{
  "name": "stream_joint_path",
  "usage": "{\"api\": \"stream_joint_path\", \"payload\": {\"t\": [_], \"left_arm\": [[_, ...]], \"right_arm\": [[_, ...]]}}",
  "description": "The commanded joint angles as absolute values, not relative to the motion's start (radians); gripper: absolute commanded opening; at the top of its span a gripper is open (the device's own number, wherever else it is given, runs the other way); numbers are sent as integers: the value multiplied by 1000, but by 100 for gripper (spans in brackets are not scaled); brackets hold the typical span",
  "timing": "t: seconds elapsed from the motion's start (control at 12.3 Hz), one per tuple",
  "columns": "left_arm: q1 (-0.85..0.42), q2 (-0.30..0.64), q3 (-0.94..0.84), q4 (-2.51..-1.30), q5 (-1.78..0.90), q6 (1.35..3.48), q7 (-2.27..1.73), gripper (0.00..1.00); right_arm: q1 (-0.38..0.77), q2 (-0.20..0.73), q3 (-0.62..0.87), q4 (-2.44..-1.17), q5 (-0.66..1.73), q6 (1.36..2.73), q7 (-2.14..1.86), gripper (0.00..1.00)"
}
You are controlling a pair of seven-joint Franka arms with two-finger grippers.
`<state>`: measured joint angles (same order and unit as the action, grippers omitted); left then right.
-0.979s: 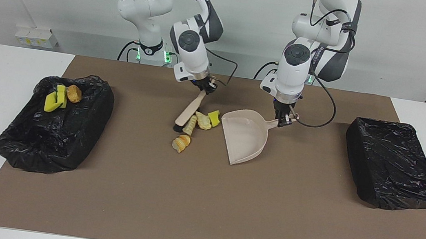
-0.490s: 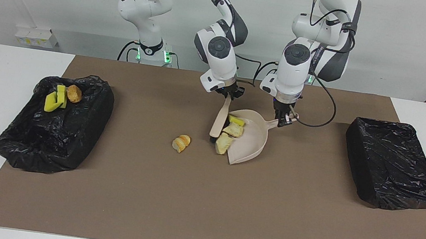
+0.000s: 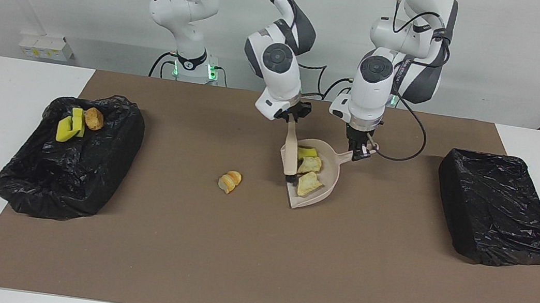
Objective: Sweep and dump trash in bin
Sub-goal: 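Sweep the bread and sponge pieces into the dustpan with the right gripper's brush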
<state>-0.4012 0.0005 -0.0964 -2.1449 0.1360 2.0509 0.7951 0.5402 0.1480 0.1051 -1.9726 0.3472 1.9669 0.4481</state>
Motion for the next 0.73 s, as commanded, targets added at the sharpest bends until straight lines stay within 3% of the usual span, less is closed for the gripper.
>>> {"api": "stream_joint_path", "payload": {"t": [0.0,0.41,0.65], "left_arm": [[-405,-28,-100,-2181,147,2077,761,0],[-405,-28,-98,-2181,147,2077,761,0],[-405,-26,-98,-2181,147,2079,761,0]], "right_arm": [[454,104,109,-1989,228,1905,407,0],[221,103,114,-2060,92,1939,208,0],[215,120,115,-2103,8,1983,173,0]]}}
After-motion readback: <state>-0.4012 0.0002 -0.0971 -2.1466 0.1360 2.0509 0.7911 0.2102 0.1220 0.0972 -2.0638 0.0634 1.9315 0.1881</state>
